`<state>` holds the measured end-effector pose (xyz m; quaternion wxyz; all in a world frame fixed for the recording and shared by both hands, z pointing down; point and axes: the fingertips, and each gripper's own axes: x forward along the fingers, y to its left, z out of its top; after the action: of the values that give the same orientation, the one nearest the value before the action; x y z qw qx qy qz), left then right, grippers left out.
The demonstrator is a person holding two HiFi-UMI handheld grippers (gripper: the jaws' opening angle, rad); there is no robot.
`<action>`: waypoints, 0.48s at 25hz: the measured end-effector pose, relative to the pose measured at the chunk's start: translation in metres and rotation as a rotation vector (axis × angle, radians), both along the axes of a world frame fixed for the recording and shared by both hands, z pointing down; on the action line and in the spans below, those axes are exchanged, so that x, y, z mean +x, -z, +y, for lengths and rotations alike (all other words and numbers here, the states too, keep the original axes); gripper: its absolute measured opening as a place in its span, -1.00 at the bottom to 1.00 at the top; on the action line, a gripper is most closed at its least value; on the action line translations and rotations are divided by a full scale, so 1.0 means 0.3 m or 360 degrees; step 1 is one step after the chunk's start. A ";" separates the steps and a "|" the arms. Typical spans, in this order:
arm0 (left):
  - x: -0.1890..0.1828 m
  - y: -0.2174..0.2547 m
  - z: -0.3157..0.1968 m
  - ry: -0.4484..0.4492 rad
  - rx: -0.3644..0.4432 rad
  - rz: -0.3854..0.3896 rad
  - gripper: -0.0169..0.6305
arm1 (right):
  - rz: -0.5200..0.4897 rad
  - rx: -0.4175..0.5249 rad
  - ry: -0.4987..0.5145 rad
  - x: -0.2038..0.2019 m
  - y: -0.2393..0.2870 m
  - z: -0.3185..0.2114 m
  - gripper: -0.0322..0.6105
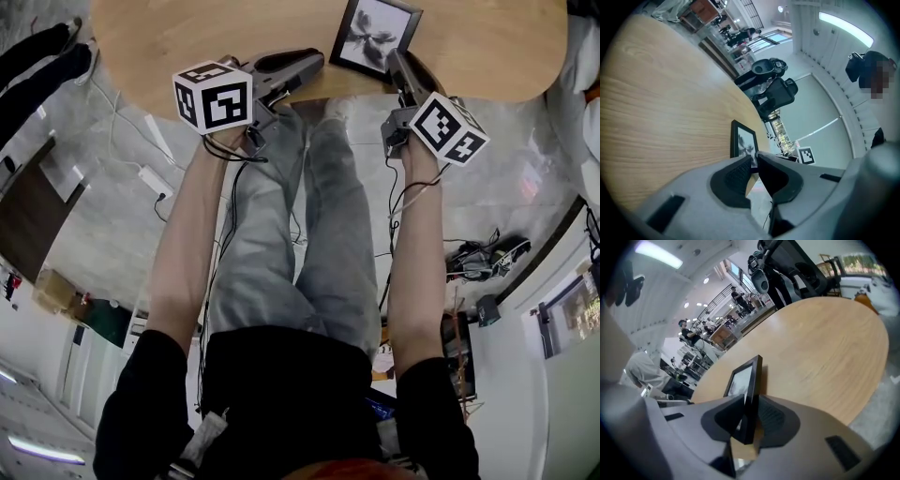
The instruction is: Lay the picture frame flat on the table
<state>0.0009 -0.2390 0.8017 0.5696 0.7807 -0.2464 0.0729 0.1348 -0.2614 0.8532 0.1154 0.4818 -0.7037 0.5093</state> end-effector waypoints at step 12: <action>0.040 0.401 -0.089 0.0349 0.0304 0.0001 -0.92 | 0.0136 0.0354 -0.0047 -0.020 0.449 -0.018 -0.84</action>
<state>0.0129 -0.2655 0.6813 0.4973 0.7998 -0.3359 -0.0139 0.1288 -0.2669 0.7184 0.0836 0.5231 -0.7431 0.4089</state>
